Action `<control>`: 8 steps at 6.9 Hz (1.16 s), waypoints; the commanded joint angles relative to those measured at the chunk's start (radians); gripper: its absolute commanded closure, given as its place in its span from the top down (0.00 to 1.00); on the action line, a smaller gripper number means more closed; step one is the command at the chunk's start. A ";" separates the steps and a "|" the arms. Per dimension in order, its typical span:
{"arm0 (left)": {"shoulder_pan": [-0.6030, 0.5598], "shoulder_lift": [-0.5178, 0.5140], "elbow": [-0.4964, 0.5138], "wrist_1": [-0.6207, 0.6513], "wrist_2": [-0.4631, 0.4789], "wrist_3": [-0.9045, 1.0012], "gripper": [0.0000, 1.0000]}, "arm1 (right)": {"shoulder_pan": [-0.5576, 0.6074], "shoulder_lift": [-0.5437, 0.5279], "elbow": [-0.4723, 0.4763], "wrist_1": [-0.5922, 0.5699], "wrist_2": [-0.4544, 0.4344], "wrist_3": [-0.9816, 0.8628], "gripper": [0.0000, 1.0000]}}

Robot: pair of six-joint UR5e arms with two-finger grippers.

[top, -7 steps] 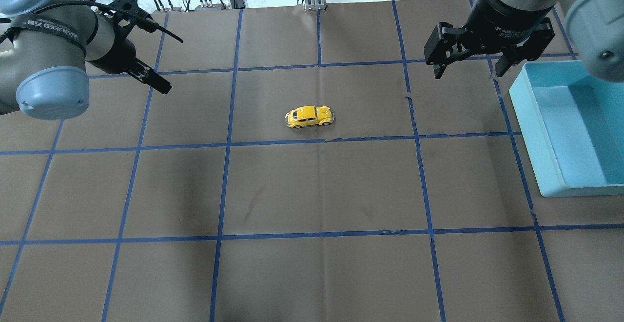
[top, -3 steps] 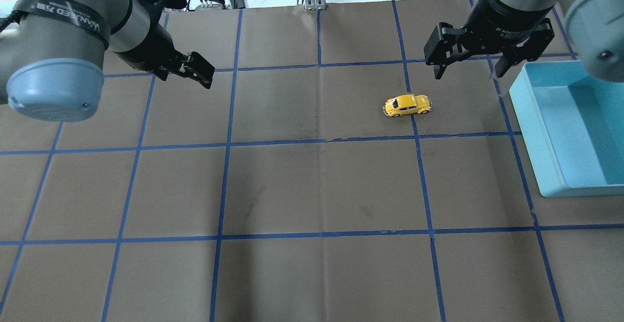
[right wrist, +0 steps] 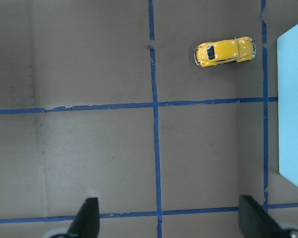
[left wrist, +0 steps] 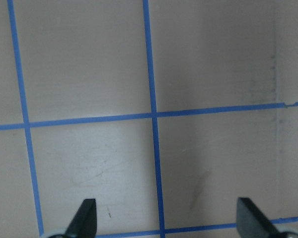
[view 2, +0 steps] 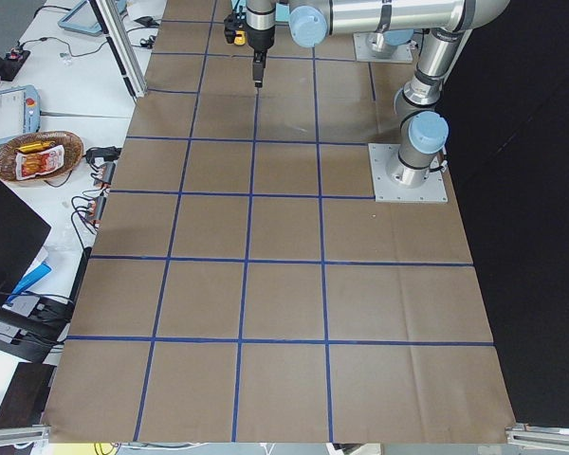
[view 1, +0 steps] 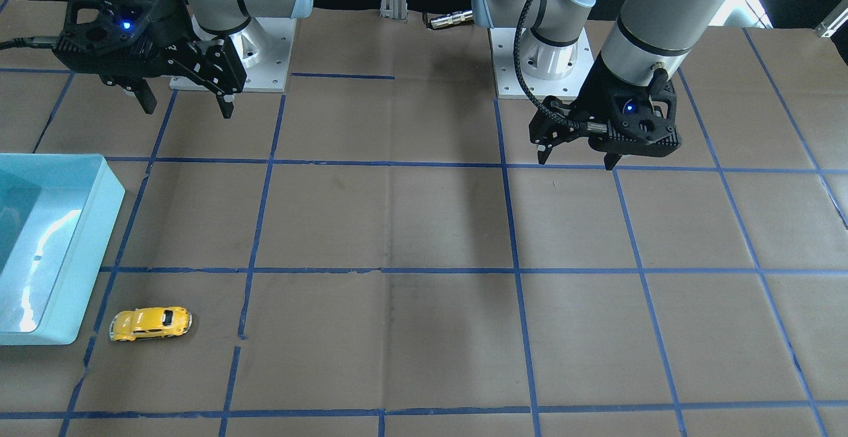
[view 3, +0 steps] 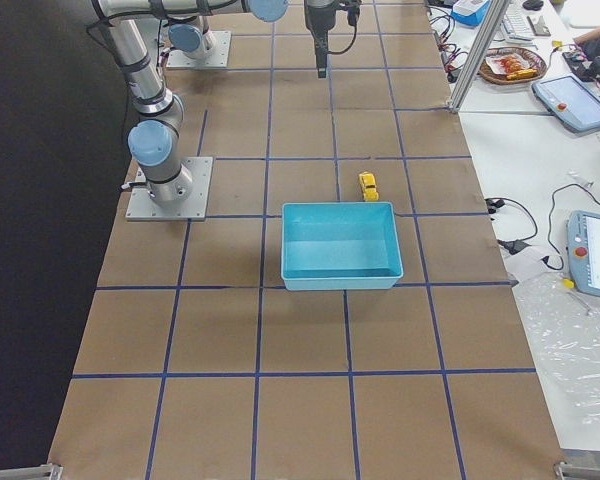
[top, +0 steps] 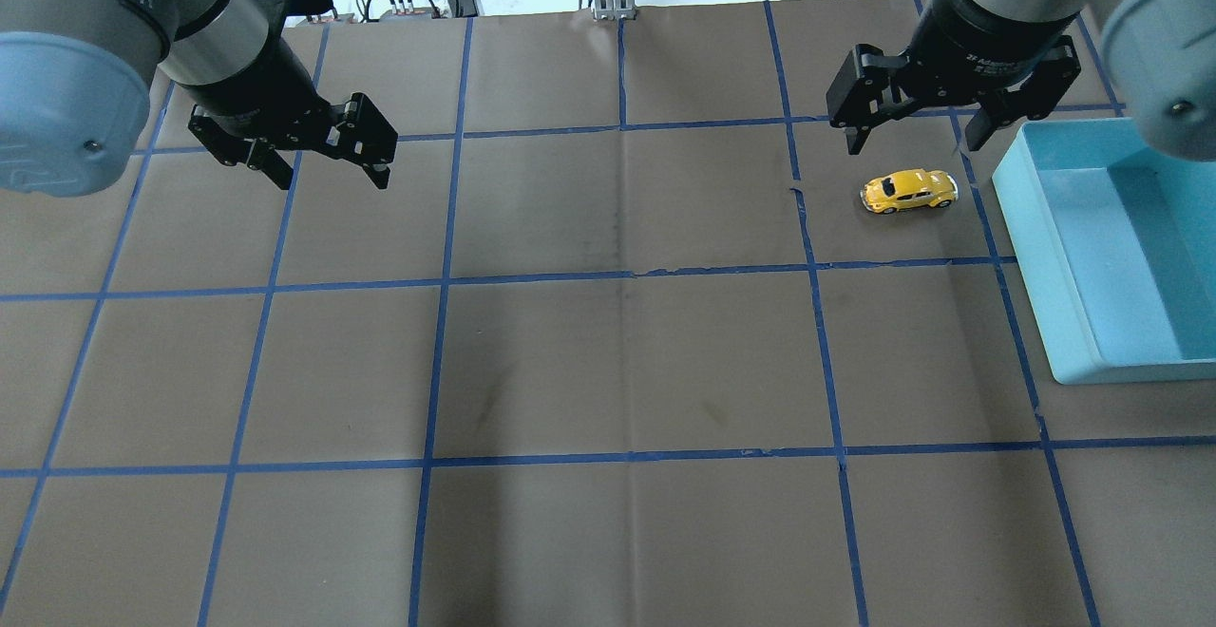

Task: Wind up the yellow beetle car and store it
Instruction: 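Release the car with the left gripper and lift away, then move the right gripper down over the rolled car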

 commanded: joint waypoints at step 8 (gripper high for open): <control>0.000 0.037 -0.013 -0.034 0.035 -0.114 1.00 | -0.133 0.110 0.008 -0.085 0.006 -0.774 0.99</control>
